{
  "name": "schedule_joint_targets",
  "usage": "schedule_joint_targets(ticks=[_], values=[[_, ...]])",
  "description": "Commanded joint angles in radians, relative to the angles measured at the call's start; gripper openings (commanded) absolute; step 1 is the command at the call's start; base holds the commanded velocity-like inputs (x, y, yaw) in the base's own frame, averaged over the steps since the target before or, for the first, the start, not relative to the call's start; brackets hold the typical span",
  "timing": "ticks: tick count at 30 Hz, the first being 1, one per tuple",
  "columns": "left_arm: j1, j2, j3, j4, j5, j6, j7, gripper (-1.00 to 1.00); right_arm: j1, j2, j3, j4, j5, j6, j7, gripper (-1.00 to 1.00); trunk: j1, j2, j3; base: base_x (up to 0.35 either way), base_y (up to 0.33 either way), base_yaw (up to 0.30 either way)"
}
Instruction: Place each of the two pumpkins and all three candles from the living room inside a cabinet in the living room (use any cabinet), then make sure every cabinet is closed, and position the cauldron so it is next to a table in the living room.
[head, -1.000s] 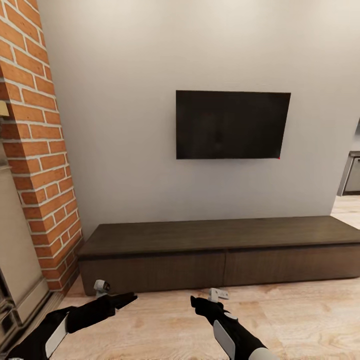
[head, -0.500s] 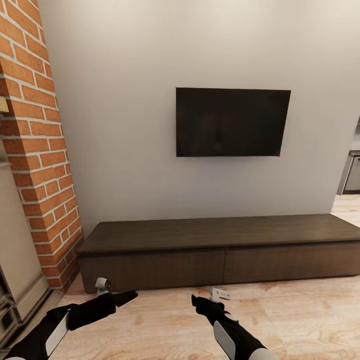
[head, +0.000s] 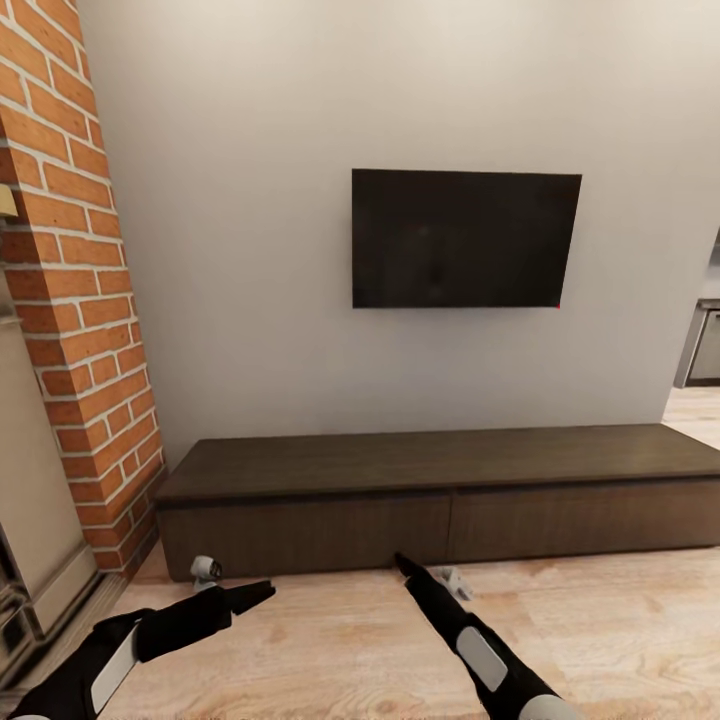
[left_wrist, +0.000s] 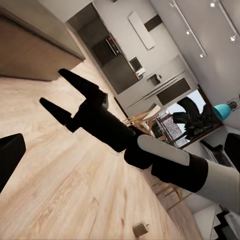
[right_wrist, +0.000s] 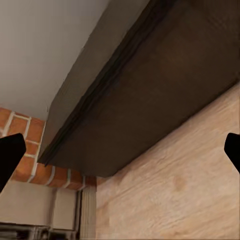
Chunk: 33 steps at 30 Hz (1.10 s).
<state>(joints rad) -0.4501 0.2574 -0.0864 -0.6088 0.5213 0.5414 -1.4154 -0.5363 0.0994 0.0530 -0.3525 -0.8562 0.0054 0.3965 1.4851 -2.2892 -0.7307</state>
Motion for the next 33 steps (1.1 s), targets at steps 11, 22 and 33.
schedule_joint_targets(ticks=[11, 22, 33], values=[[-0.009, -0.005, -0.002, -0.004, 0.014, 0.021, -0.004, 1.00, -0.001, -0.075, -0.015, 0.007, -0.250, 0.048, 0.114, 1.00, 0.042, -0.078, -0.036, 0.000, 0.000, 0.000], [-0.012, -0.013, -0.001, -0.033, 0.020, 0.042, -0.011, 1.00, -0.001, -0.104, -0.013, 0.011, -0.420, 0.040, 0.111, 1.00, 0.084, -0.155, -0.070, 0.000, 0.000, 0.000], [-0.011, -0.017, 0.001, -0.050, 0.019, 0.042, -0.018, 1.00, -0.001, -0.102, -0.015, 0.000, -0.439, 0.024, 0.160, 1.00, 0.116, -0.211, -0.107, 0.000, 0.000, 0.000]])
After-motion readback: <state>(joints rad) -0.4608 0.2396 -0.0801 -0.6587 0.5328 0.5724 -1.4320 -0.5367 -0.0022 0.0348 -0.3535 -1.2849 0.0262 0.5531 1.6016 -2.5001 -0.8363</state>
